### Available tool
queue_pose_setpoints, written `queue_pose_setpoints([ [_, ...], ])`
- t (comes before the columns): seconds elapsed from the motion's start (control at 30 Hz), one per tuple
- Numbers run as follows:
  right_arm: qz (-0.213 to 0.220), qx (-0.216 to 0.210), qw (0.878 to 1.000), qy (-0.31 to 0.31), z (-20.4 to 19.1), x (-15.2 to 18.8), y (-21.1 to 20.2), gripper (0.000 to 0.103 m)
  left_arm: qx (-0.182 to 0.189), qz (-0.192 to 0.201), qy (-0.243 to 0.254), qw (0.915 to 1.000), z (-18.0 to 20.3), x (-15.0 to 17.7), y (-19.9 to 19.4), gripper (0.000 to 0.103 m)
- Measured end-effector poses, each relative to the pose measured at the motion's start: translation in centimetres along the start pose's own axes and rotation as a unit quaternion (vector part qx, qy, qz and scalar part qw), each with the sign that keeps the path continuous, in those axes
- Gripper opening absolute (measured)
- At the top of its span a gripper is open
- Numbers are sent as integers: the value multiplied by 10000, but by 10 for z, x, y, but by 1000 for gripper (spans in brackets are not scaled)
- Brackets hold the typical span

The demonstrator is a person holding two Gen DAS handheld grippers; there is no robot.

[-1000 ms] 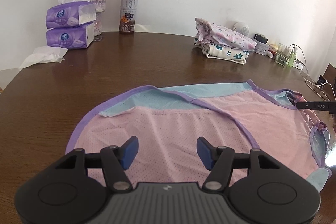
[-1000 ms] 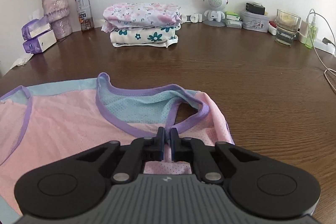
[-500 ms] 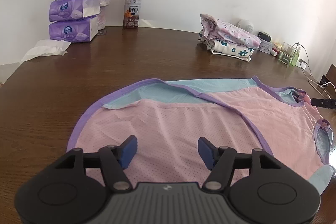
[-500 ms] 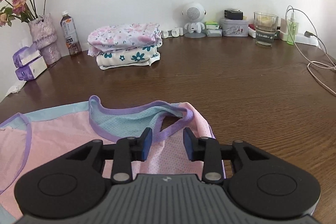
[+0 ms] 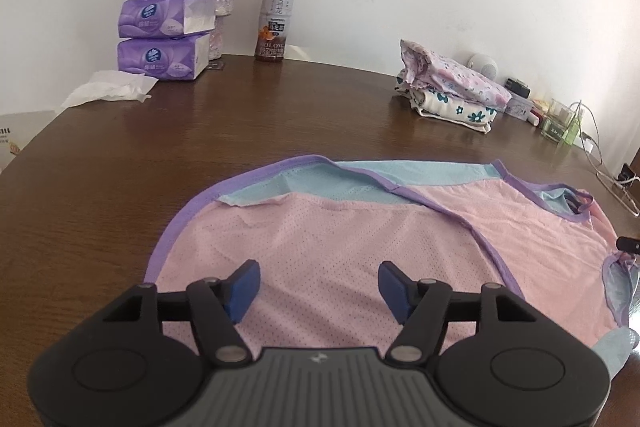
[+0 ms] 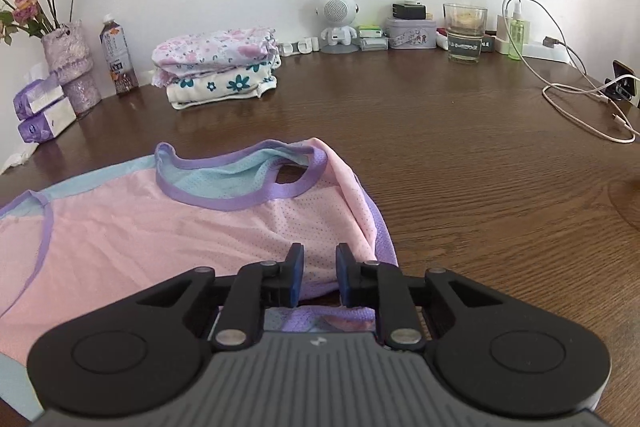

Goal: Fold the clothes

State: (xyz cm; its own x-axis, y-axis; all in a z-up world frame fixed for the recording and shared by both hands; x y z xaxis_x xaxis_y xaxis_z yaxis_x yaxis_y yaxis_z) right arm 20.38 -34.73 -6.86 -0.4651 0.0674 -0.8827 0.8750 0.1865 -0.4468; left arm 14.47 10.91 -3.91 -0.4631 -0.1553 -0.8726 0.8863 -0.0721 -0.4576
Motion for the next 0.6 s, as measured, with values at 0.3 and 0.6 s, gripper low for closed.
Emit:
queue_pose_setpoints([
  [0.3, 38, -1385, 9903, -85, -86, 17, -66, 29, 168, 33, 236, 9996, 10, 13, -49, 64],
  [0.6, -477, -1487, 9854, -681, -122, 68, -90, 24, 51, -149, 349, 9993, -7, 44, -69, 44],
])
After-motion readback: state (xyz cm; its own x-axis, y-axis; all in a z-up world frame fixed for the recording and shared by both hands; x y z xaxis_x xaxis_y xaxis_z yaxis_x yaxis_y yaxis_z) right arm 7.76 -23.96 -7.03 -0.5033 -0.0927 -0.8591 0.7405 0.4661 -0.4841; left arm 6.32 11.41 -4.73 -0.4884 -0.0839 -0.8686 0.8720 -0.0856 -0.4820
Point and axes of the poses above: each gripper's, at about its wrist camera, not at the fingertips, and y roughly the way its jaws point, z to its right, x to its underside, the point moved 10 cm from there along y, roughly the way its jaws point, and after that the axes turned 10 degrees about z, right-handed, at the moved point
